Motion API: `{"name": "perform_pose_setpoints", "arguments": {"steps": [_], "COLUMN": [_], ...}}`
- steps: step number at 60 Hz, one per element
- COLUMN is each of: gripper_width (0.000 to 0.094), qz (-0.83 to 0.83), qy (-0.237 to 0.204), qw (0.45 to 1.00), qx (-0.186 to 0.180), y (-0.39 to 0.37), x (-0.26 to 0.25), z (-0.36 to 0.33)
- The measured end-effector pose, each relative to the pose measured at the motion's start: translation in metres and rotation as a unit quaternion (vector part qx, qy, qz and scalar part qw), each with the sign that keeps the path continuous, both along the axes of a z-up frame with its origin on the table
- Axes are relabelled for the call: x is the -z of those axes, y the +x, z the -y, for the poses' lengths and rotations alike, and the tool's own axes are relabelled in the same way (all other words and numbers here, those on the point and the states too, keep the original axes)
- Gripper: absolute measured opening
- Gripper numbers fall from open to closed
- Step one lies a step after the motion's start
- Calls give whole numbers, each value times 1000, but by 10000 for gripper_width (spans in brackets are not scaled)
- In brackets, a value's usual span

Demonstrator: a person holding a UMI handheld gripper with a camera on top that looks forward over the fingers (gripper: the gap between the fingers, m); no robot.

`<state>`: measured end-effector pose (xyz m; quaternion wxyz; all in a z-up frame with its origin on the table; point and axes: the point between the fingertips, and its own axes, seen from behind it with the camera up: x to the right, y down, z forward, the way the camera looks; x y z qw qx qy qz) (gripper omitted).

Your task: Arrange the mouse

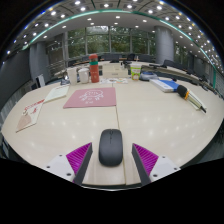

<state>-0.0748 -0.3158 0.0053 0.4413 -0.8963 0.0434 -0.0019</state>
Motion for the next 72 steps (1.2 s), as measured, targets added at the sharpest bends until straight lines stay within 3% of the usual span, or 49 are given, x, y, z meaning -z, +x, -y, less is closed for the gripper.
{"name": "perform_pose_setpoints", "arguments": {"steps": [7, 11, 29, 42, 55, 63, 72], "gripper_width": [652, 470, 350, 340, 340, 339, 338], "qz": [8, 12, 21, 18, 13, 4, -11], "qy": [-6, -11, -27, 24, 104, 100, 48], "qw": [1000, 1000, 999, 999, 994, 995, 998], "qx": [7, 13, 14, 21, 8, -12, -27], "y": [0, 2, 3, -1, -13, -33, -56], "x": [9, 16, 15, -61, -152, -144, -84], "z": [-22, -27, -29, -66, -176, -248, -302]}}
